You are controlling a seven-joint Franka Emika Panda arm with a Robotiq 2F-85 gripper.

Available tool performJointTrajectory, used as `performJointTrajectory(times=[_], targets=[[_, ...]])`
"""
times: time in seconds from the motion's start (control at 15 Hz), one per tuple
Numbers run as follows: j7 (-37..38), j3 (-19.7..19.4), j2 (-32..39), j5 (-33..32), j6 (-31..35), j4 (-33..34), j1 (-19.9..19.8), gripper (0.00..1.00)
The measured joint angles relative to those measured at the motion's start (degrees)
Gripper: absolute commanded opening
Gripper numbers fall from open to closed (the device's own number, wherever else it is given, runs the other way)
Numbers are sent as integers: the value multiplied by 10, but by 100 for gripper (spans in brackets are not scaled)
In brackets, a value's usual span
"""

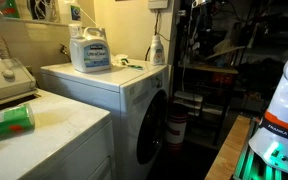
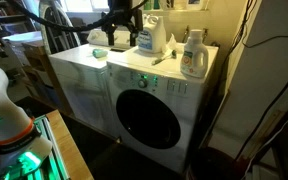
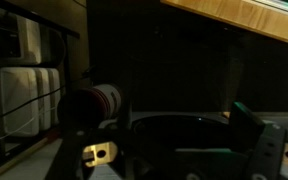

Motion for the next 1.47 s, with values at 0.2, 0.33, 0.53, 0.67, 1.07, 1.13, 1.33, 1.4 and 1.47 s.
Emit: performJointTrajectory(times=[0.2,0.33,0.53,0.67,1.07,1.13,1.33,1.4,1.47], targets=[[0,0,0,0,0,0,0,100],[0,0,0,0,0,0,0,100],[0,0,0,0,0,0,0,100],[0,0,1,3,1,0,0,100],[-17,10,51,75,76,-2,19,100],[-20,14,66,96,90,-5,23,100],[-32,28,108,149,122,-14,30,66],[-32,33,120,159,133,-20,30,59],[-32,37,132,165,146,-26,30,49]])
